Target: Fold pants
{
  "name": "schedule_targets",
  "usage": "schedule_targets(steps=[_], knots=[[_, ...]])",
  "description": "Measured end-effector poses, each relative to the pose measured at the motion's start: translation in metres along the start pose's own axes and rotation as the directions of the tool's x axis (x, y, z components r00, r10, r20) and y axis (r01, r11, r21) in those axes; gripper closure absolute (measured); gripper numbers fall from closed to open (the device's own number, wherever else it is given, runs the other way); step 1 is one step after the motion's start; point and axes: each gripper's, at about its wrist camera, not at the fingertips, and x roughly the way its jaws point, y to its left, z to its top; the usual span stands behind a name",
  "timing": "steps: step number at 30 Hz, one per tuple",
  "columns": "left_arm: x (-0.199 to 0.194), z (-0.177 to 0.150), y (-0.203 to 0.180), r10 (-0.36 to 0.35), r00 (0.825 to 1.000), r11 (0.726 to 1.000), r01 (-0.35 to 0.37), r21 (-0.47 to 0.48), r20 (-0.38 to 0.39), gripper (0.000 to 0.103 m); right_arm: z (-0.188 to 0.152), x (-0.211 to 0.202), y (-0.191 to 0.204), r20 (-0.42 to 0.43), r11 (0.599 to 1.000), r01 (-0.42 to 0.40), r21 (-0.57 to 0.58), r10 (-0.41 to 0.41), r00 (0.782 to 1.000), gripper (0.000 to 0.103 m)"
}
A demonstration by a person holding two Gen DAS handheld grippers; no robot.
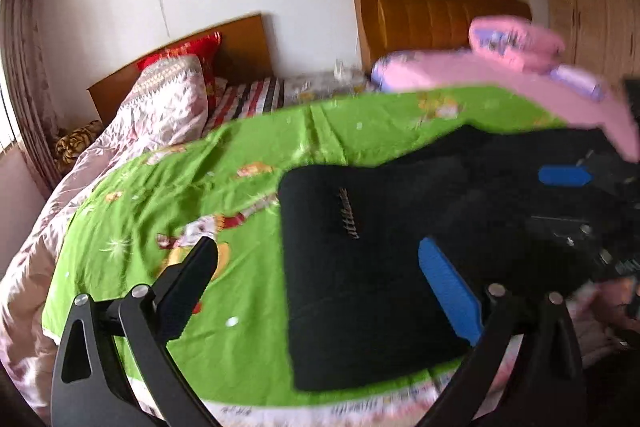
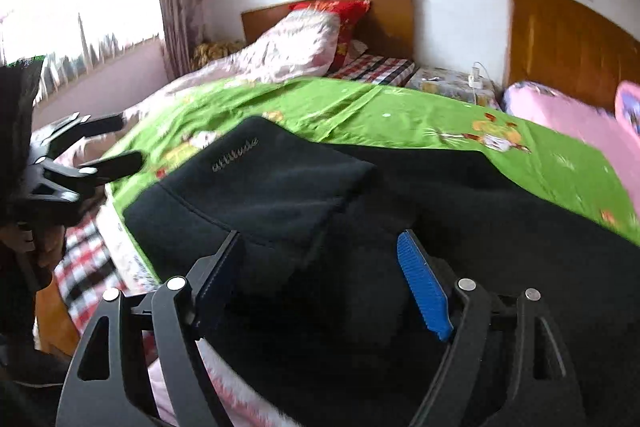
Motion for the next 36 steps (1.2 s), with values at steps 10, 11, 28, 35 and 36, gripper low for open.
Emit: schedule_targets(steps=[10, 11, 28, 35, 36], knots=[[0.040, -0.033, -0.011, 0.041, 0.993, 0.999, -0.041, -0.004, -0.115, 0.002, -0.030, 0.018, 0.007, -0.068, 0.996, 0.027, -0.083, -0.033, 0.997, 0.024], [0.041, -0.033, -0.011, 0.045, 0.992, 0.999, -0.046, -0.001, -0.114, 0.002, -0.031, 0.018, 0.006, -0.062, 0.996, 0.027, -0.082, -0.032, 0.998, 0.024], [0.015, 0.000, -0.011, 0.001, 0.999, 1.000, -0.002, -0.031, -0.054, 0.002, -0.021, 0.004, -0.008, -0.082, 0.997, -0.069, -0.022, 0.067, 0.994, 0.016], [0.087, 0.059, -0.027, -0.036, 0.983, 0.999, 0.043, 0.032, -0.178, 0.002, 0.007, 0.040, -0.009, -0.179, 0.982, -0.172, -0.082, 0.156, 0.971, 0.015], [0.105, 0.060, -0.025, -0.035, 0.972, 0.999, 0.041, 0.025, -0.231, 0.002, 0.005, 0.046, -0.008, -0.205, 0.982, -0.166, -0.092, 0.144, 0.968, 0.015]])
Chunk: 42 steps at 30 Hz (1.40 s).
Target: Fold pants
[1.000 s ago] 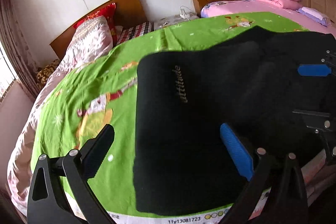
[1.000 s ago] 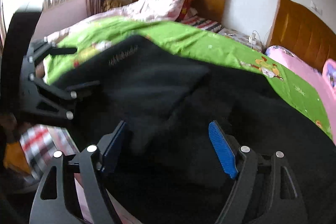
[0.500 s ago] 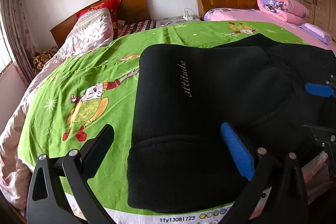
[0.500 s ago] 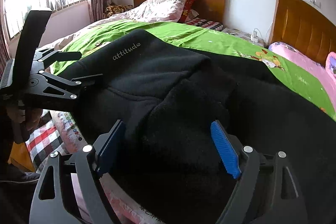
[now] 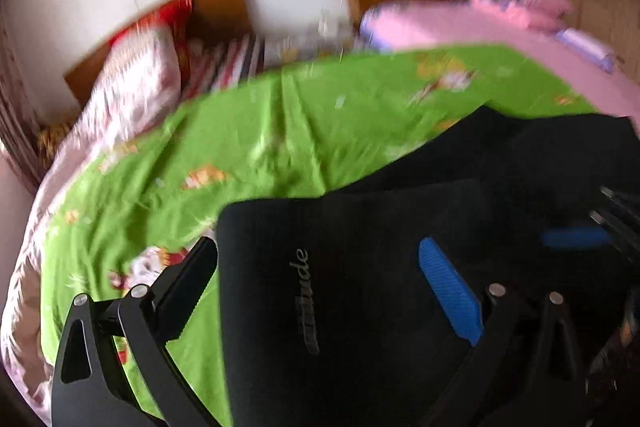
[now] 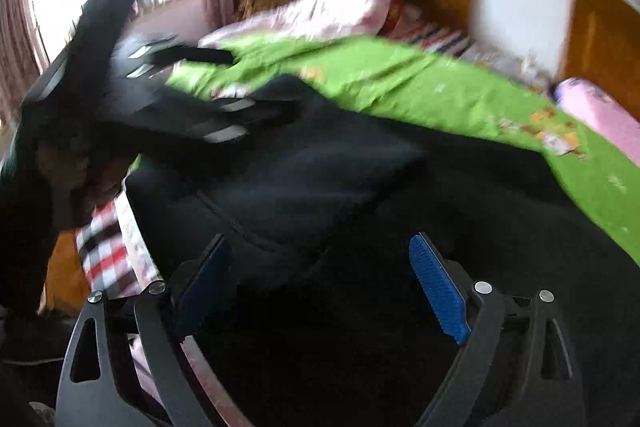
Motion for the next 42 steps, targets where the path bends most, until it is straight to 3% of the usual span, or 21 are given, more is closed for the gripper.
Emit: schedule_targets(steps=[2, 3, 6, 9, 11, 13, 14, 17, 19, 21, 23, 25, 28, 31, 34, 37, 39, 41, 42], knots=[[0.037, 0.000, 0.007, -0.021, 0.988, 0.999, 0.015, -0.039, -0.150, 0.001, -0.003, 0.000, -0.004, 0.015, 1.000, -0.020, 0.007, 0.020, 1.000, 0.014], [0.043, -0.002, 0.010, -0.040, 0.986, 0.998, 0.031, -0.060, -0.164, 0.001, -0.004, -0.002, -0.007, 0.019, 0.999, -0.030, 0.022, 0.029, 0.999, 0.014], [0.039, -0.007, 0.014, -0.055, 0.989, 0.995, 0.044, -0.086, -0.137, 0.001, -0.009, -0.014, -0.012, 0.041, 0.998, -0.001, 0.064, -0.002, 0.999, 0.014], [0.022, -0.012, 0.007, 0.034, 0.995, 0.997, -0.041, -0.072, -0.091, 0.002, -0.026, -0.057, -0.024, 0.146, 0.988, 0.043, 0.147, -0.065, 0.987, 0.014], [-0.001, -0.013, -0.001, 0.061, 0.998, 0.996, -0.062, -0.058, -0.014, 0.002, -0.048, -0.094, -0.040, 0.203, 0.970, 0.106, 0.218, -0.151, 0.967, 0.014], [-0.023, -0.017, -0.010, 0.026, 0.998, 0.997, -0.022, -0.069, 0.051, 0.002, -0.076, -0.130, -0.062, 0.223, 0.936, 0.177, 0.304, -0.251, 0.942, 0.014], [-0.035, -0.020, -0.018, 0.004, 0.996, 0.998, 0.002, -0.070, 0.084, 0.002, -0.096, -0.153, -0.079, 0.216, 0.901, 0.218, 0.375, -0.313, 0.925, 0.014], [-0.052, -0.032, -0.046, -0.037, 0.991, 0.999, 0.041, -0.033, 0.125, 0.002, -0.151, -0.205, -0.113, 0.177, 0.805, 0.257, 0.534, -0.403, 0.898, 0.014], [-0.052, -0.040, -0.062, -0.040, 0.991, 0.999, 0.041, 0.001, 0.127, 0.002, -0.182, -0.225, -0.124, 0.151, 0.763, 0.261, 0.592, -0.423, 0.894, 0.014], [-0.039, -0.051, -0.079, -0.001, 0.995, 0.999, -0.003, 0.042, 0.100, 0.001, -0.212, -0.236, -0.132, 0.111, 0.722, 0.270, 0.637, -0.433, 0.895, 0.014], [-0.036, -0.060, -0.079, -0.001, 0.989, 1.000, -0.002, 0.014, 0.145, 0.001, -0.236, -0.238, -0.137, 0.082, 0.690, 0.264, 0.674, -0.425, 0.901, 0.014], [-0.033, -0.062, -0.075, -0.020, 0.991, 1.000, 0.022, -0.013, 0.136, 0.001, -0.249, -0.237, -0.144, 0.076, 0.668, 0.252, 0.700, -0.420, 0.904, 0.014], [-0.030, -0.064, -0.072, -0.031, 0.990, 0.999, 0.035, -0.032, 0.136, 0.001, -0.265, -0.231, -0.165, 0.118, 0.626, 0.164, 0.763, -0.383, 0.916, 0.014], [-0.030, -0.067, -0.070, -0.030, 0.990, 0.998, 0.036, -0.048, 0.135, 0.001, -0.272, -0.221, -0.181, 0.152, 0.604, 0.099, 0.791, -0.350, 0.925, 0.014], [-0.028, -0.069, -0.066, -0.042, 0.991, 0.996, 0.052, -0.069, 0.128, 0.001, -0.271, -0.215, -0.197, 0.197, 0.592, 0.048, 0.804, -0.341, 0.919, 0.012], [-0.026, -0.069, -0.063, -0.038, 0.992, 0.997, 0.046, -0.066, 0.123, 0.001, -0.271, -0.218, -0.211, 0.215, 0.555, 0.003, 0.832, -0.327, 0.920, 0.011], [-0.026, -0.070, -0.064, -0.036, 0.992, 0.997, 0.045, -0.067, 0.124, 0.001, -0.275, -0.220, -0.219, 0.232, 0.504, -0.030, 0.863, -0.343, 0.910, 0.012], [-0.026, -0.070, -0.062, -0.045, 0.991, 0.996, 0.054, -0.074, 0.123, 0.001, -0.275, -0.219, -0.221, 0.226, 0.477, -0.036, 0.878, -0.347, 0.910, 0.013], [-0.026, -0.070, -0.062, -0.048, 0.991, 0.995, 0.058, -0.078, 0.122, 0.001, -0.271, -0.217, -0.216, 0.194, 0.488, 0.001, 0.873, -0.350, 0.916, 0.012]])
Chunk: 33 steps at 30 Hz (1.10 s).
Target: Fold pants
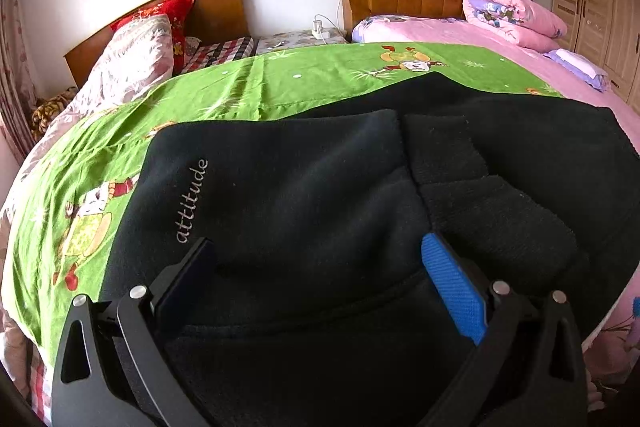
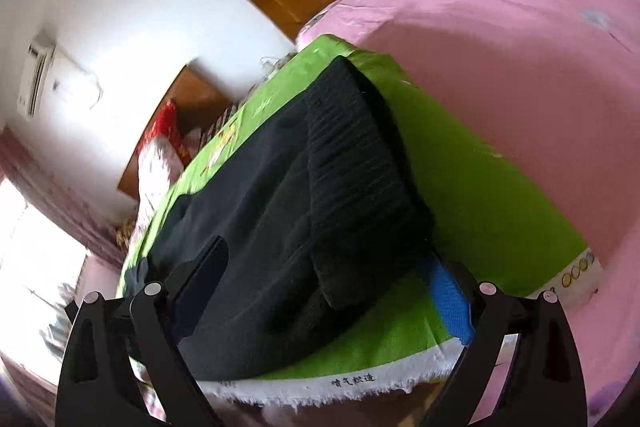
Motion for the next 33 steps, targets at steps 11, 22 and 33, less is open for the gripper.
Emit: schedule_targets(steps=[11, 22, 33], knots=[[0.000, -0.002, 0.003, -0.018, 1.000, 1.000, 0.018, -0.015, 0.009, 0.001, -0.008, 0.003, 0.003, 0.054, 0.997, 0.075, 0.004, -0.075, 0.996, 0.057], [-0.002, 0.002, 0.007, -0.042, 0.999, 0.999, 0.042, -0.029, 0.003, 0.001, 0.002, -0.025, 0.127, 0.274, 0.954, 0.057, -0.295, 0.027, 0.961, 0.071], [-0.071, -0.014, 0.097, 0.021, 0.988, 0.971, 0.015, -0.240, 0.150, 0.002, -0.126, 0.075, 0.384, 0.004, 0.434, -0.068, -0.898, 0.163, 0.987, 0.071]])
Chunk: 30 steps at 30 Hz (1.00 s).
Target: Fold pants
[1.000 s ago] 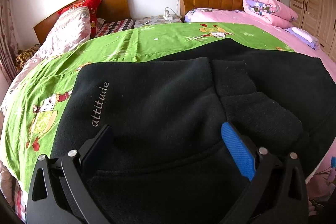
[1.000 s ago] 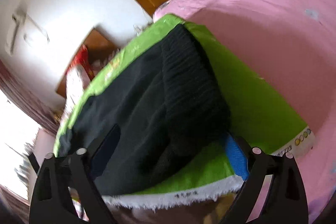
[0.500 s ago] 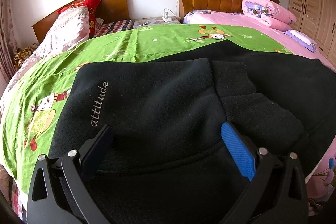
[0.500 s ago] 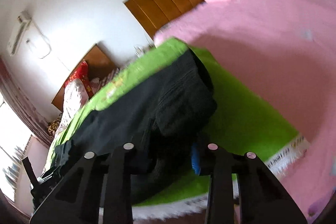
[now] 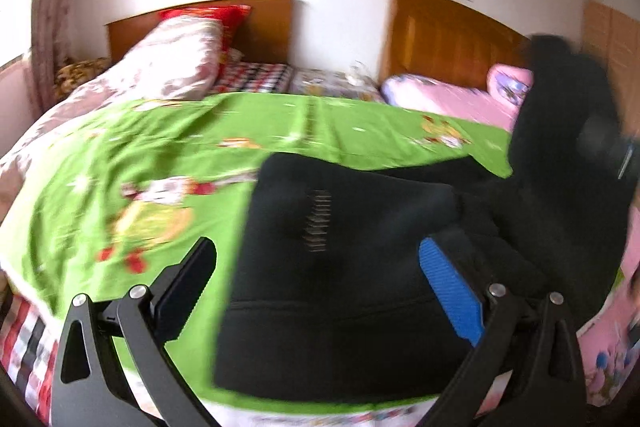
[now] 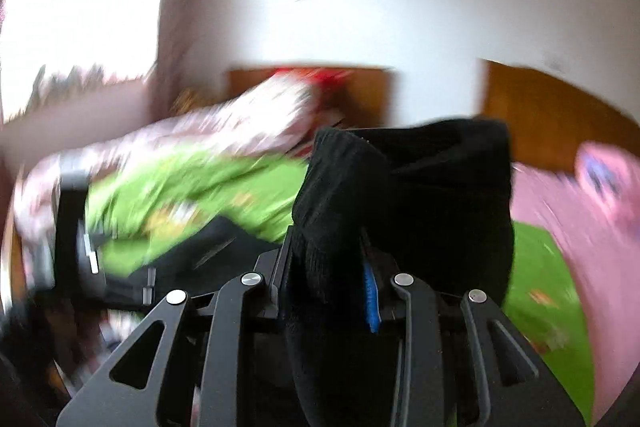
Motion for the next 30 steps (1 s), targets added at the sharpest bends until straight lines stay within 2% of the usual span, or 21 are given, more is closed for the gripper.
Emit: schedule_targets(steps=[1, 2, 4, 5, 6, 7, 8, 9, 11, 14, 16, 18, 20, 23, 25, 26, 27, 30], knots=[[-0.004, -0.001, 0.011, 0.013, 1.000, 1.000, -0.013, -0.016, 0.004, 0.002, -0.011, 0.026, 0.027, -0.087, 0.995, -0.046, -0.089, 0.038, 0.995, 0.071], [-0.009, -0.002, 0.023, 0.031, 1.000, 0.999, -0.031, -0.034, 0.005, 0.002, -0.022, 0.041, 0.042, -0.144, 0.988, -0.077, -0.132, 0.058, 0.988, 0.070], [-0.015, -0.005, 0.040, 0.060, 0.998, 0.997, -0.060, -0.054, 0.000, 0.002, -0.041, 0.055, 0.064, -0.155, 0.973, -0.084, -0.213, 0.051, 0.987, 0.067], [-0.017, -0.006, 0.046, 0.068, 0.998, 0.996, -0.068, -0.061, -0.002, 0.002, -0.046, 0.056, 0.075, -0.137, 0.957, -0.071, -0.280, 0.033, 0.990, 0.058], [-0.018, -0.006, 0.051, 0.075, 0.997, 0.995, -0.075, -0.067, -0.006, 0.002, -0.047, 0.054, 0.081, -0.135, 0.946, -0.081, -0.313, 0.040, 0.990, 0.040], [-0.018, -0.007, 0.054, 0.076, 0.997, 0.994, -0.077, -0.073, -0.010, 0.002, -0.047, 0.051, 0.085, -0.135, 0.940, -0.095, -0.328, 0.053, 0.990, 0.031], [-0.017, -0.007, 0.055, 0.070, 0.997, 0.994, -0.071, -0.078, -0.014, 0.002, -0.046, 0.047, 0.085, -0.140, 0.938, -0.133, -0.321, 0.091, 0.986, 0.015], [-0.017, -0.006, 0.054, 0.057, 0.998, 0.995, -0.058, -0.083, -0.015, 0.002, -0.045, 0.043, 0.083, -0.149, 0.937, -0.173, -0.303, 0.133, 0.980, 0.013], [-0.016, -0.001, 0.049, 0.007, 1.000, 0.996, -0.009, -0.093, -0.017, 0.002, -0.041, 0.029, 0.076, -0.140, 0.941, -0.211, -0.266, 0.179, 0.974, 0.015], [-0.011, 0.011, 0.032, -0.157, 0.986, 0.981, 0.149, -0.124, -0.053, 0.002, -0.036, 0.007, 0.053, -0.089, 0.963, -0.199, -0.182, 0.185, 0.979, 0.021], [0.000, 0.019, 0.018, -0.269, 0.957, 0.957, 0.252, -0.144, -0.109, 0.002, -0.035, -0.006, 0.030, -0.054, 0.981, -0.151, -0.124, 0.145, 0.988, 0.021], [0.013, 0.022, 0.000, -0.336, 0.923, 0.938, 0.310, -0.155, -0.186, 0.002, -0.038, -0.014, 0.001, -0.041, 0.994, -0.077, -0.071, 0.074, 0.996, 0.021], [0.023, 0.020, -0.020, -0.374, 0.894, 0.926, 0.347, -0.149, -0.245, 0.002, -0.044, -0.020, -0.022, -0.044, 0.999, -0.032, -0.014, 0.032, 0.999, 0.021], [0.035, 0.014, -0.026, -0.369, 0.889, 0.926, 0.327, -0.189, -0.269, 0.002, -0.053, -0.017, -0.032, -0.061, 0.998, -0.055, 0.007, 0.055, 0.997, 0.027], [0.044, 0.010, -0.018, -0.422, 0.864, 0.895, 0.349, -0.277, -0.275, 0.002, -0.054, -0.008, -0.026, -0.072, 0.995, -0.102, -0.014, 0.101, 0.992, 0.036], [0.049, 0.008, -0.012, -0.470, 0.841, 0.864, 0.377, -0.335, -0.267, 0.002, -0.053, 0.000, -0.023, -0.081, 0.990, -0.138, -0.019, 0.136, 0.987, 0.041], [0.050, 0.007, -0.010, -0.486, 0.835, 0.851, 0.386, -0.355, -0.258, 0.002, -0.053, 0.006, -0.020, -0.085, 0.986, -0.165, -0.022, 0.163, 0.983, 0.045], [0.049, 0.008, -0.012, -0.487, 0.834, 0.850, 0.385, -0.359, -0.259, 0.002, -0.049, 0.025, -0.005, -0.102, 0.973, -0.226, -0.052, 0.220, 0.970, 0.049]])
